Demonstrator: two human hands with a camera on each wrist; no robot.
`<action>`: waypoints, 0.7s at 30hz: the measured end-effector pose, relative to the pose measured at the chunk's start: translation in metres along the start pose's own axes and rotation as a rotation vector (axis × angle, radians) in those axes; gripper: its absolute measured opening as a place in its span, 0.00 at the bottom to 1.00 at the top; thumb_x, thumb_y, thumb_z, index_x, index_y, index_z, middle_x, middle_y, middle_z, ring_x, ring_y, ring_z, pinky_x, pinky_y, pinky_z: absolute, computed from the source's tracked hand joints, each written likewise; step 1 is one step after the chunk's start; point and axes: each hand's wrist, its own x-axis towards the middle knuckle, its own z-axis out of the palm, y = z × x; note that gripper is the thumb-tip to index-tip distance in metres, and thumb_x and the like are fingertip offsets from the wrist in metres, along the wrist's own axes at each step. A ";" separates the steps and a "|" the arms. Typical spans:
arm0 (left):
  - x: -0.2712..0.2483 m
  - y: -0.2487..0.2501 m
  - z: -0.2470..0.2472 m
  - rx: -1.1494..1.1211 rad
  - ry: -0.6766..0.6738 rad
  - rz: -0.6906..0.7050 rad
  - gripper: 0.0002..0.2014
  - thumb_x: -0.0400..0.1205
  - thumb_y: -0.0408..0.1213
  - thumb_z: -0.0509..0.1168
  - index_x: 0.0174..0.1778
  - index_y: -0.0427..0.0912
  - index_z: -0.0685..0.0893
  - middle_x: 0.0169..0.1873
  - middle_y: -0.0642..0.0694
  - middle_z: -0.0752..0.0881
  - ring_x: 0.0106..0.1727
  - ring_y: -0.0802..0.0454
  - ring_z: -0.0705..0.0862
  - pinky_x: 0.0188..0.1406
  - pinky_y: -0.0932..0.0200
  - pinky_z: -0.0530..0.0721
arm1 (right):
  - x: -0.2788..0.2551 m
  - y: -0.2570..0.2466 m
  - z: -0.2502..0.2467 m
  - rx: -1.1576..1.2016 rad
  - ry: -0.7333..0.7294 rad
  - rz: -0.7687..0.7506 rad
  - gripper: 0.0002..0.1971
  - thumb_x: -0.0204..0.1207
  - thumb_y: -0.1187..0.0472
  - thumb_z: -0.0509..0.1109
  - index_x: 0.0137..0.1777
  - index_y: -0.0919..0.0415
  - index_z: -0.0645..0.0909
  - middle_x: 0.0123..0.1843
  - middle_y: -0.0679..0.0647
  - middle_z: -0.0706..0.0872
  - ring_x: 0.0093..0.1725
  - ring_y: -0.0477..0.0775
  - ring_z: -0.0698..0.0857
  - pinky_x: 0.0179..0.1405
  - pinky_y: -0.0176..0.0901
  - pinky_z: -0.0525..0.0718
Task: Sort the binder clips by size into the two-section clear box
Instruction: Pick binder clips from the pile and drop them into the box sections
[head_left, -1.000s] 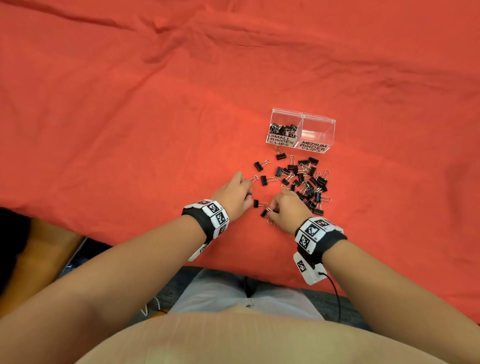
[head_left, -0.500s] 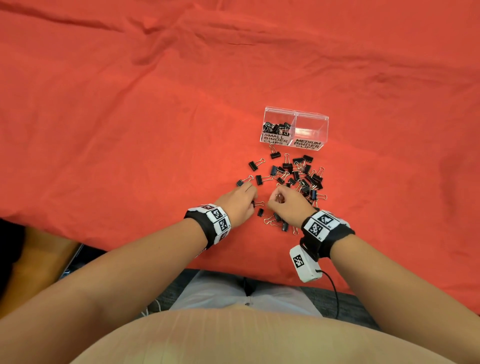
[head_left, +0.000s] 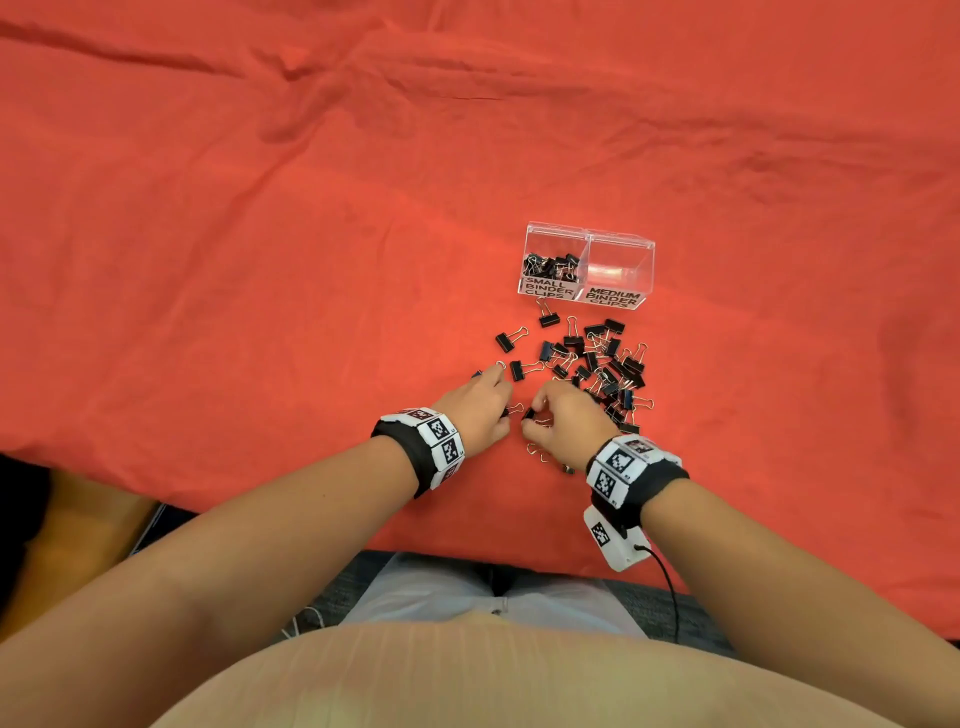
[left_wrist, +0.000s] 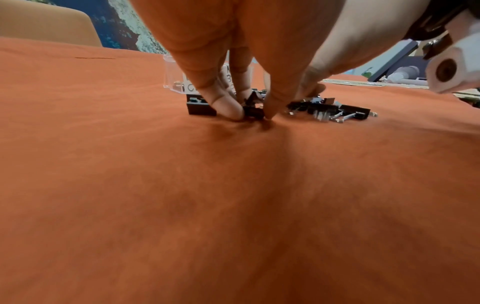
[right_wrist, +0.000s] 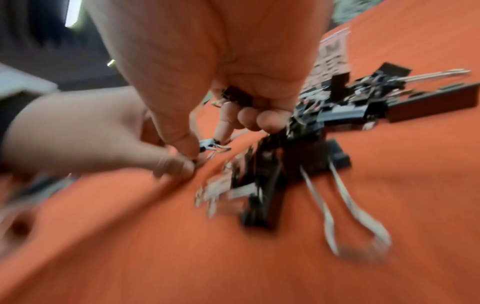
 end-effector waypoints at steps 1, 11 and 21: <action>0.001 0.000 -0.001 -0.017 0.011 -0.005 0.15 0.81 0.39 0.62 0.60 0.34 0.77 0.68 0.39 0.70 0.63 0.39 0.78 0.54 0.45 0.81 | 0.004 -0.001 -0.009 0.081 0.041 0.043 0.10 0.72 0.55 0.70 0.47 0.59 0.77 0.38 0.46 0.76 0.36 0.50 0.76 0.31 0.39 0.70; 0.015 0.002 -0.008 -0.019 0.070 0.010 0.12 0.81 0.31 0.57 0.60 0.35 0.76 0.58 0.37 0.78 0.57 0.37 0.80 0.50 0.45 0.79 | 0.096 -0.024 -0.123 0.409 0.231 0.163 0.07 0.73 0.57 0.71 0.44 0.61 0.79 0.38 0.53 0.83 0.31 0.49 0.78 0.31 0.39 0.81; 0.051 0.009 -0.063 -0.258 0.290 -0.036 0.15 0.83 0.27 0.55 0.66 0.39 0.73 0.62 0.41 0.78 0.58 0.44 0.80 0.59 0.49 0.80 | 0.128 -0.028 -0.116 -0.008 0.190 0.067 0.17 0.75 0.65 0.70 0.63 0.63 0.81 0.62 0.58 0.86 0.60 0.57 0.85 0.60 0.46 0.83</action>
